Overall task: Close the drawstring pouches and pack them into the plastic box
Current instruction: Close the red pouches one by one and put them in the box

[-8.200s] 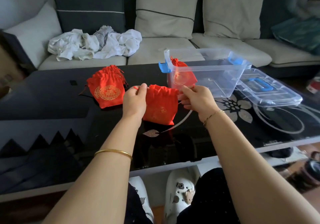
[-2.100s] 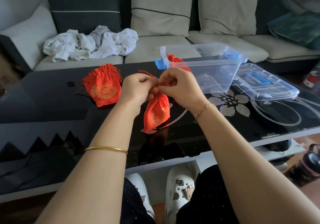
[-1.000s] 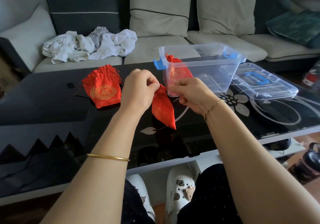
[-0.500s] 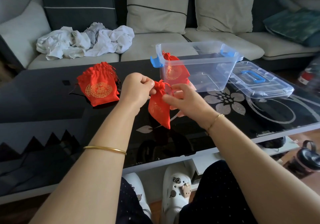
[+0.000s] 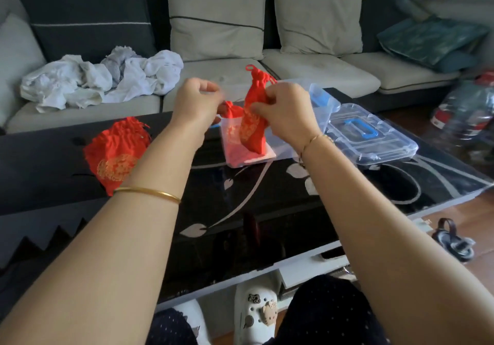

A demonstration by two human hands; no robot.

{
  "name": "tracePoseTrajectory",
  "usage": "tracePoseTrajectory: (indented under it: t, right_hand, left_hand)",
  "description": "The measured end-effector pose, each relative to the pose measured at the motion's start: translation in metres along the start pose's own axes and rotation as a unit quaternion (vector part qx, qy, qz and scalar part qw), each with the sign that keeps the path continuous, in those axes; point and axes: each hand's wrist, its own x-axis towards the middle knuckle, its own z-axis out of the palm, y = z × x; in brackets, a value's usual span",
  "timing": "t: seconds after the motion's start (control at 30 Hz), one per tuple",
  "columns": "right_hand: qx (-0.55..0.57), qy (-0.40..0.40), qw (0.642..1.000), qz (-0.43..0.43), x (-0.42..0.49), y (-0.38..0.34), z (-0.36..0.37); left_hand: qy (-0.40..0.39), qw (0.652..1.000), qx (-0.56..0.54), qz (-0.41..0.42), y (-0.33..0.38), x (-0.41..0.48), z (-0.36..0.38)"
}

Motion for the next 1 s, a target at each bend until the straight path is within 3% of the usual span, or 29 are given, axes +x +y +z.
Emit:
tracePoseTrajectory:
  t: [0.17,0.37,0.43,0.5,0.57,0.67,0.83,1.0]
  right_hand:
    - [0.022,-0.011,1.000,0.006,0.088,0.000,-0.024]
    - [0.076,-0.134,0.986,0.068,0.135,0.007,-0.003]
    - [0.107,-0.226,0.960,0.123,0.137,0.010,0.011]
    - [0.182,-0.320,0.901,0.230,0.140,0.018,0.029]
    - [0.124,-0.380,0.875,0.272,0.139,0.025,0.044]
    - [-0.114,-0.387,0.897,0.179,0.134,0.025,0.053]
    - [-0.160,-0.304,0.931,0.120,0.130,0.021,0.048]
    - [-0.187,-0.374,0.897,0.142,0.128,0.021,0.055]
  left_hand:
    - [0.001,0.996,0.084,-0.005,0.007,0.047,0.024]
    - [0.004,0.993,0.119,-0.009,-0.015,0.078,0.026]
    - [0.017,0.991,0.129,-0.006,-0.020,0.084,0.024]
    - [0.029,0.990,0.136,0.002,-0.024,0.090,0.023]
    - [0.028,0.989,0.146,0.013,-0.027,0.092,0.021]
    - [0.022,0.987,0.157,0.017,-0.030,0.095,0.018]
    - [0.023,0.988,0.149,0.017,-0.035,0.091,0.017]
    - [0.023,0.989,0.147,0.016,-0.036,0.085,0.015]
